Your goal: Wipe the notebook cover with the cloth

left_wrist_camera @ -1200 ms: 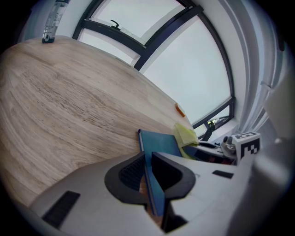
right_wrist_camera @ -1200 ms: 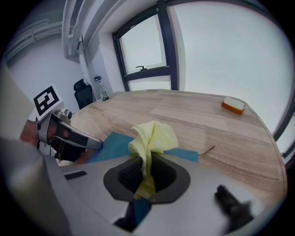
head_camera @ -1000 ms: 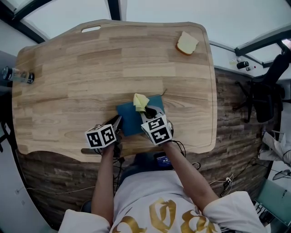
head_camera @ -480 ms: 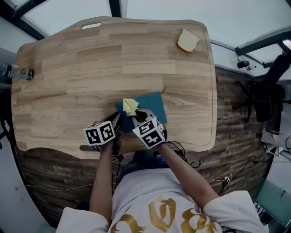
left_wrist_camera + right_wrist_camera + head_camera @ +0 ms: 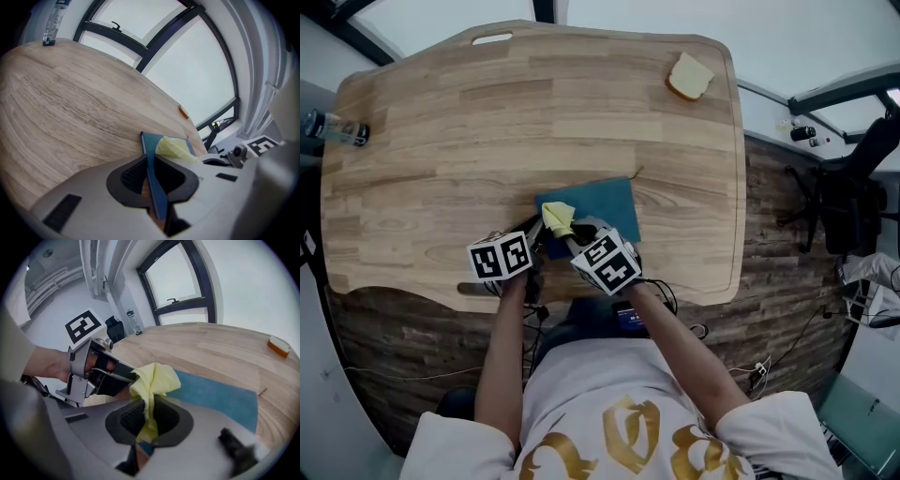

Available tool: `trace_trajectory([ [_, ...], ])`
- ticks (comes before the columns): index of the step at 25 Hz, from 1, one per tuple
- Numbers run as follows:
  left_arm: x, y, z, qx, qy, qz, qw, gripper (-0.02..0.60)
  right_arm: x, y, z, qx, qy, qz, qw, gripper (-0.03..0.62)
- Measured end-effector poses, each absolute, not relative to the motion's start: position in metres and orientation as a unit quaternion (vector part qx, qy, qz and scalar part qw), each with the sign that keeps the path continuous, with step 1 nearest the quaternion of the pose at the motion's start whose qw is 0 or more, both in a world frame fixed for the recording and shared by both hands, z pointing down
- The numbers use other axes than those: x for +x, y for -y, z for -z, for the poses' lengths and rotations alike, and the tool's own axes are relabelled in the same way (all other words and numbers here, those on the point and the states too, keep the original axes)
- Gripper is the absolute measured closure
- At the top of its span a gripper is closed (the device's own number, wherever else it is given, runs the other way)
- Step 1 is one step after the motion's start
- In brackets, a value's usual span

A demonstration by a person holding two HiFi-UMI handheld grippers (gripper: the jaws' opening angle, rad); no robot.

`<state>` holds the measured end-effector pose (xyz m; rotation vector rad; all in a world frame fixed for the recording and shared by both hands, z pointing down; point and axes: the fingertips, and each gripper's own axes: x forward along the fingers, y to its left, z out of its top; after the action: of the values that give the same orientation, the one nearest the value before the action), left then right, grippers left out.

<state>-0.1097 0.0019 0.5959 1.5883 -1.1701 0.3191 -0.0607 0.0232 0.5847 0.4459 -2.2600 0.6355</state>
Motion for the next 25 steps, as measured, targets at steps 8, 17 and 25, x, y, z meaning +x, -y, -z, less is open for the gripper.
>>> trace_trajectory([
  [8,-0.109,0.001,-0.591,0.672,0.496,-0.133,0.534,0.525,-0.054,-0.036,-0.586,0.154,0.875,-0.242,0.390,0.556],
  [17,-0.109,0.000,-0.592,0.674,0.501,-0.138,0.526,0.523,-0.030,-0.035,-0.586,0.187,0.868,-0.248,0.386,0.556],
  [25,-0.108,-0.001,-0.592,0.674,0.505,-0.140,0.521,0.523,0.012,-0.021,-0.586,0.240,0.855,-0.242,0.391,0.556],
])
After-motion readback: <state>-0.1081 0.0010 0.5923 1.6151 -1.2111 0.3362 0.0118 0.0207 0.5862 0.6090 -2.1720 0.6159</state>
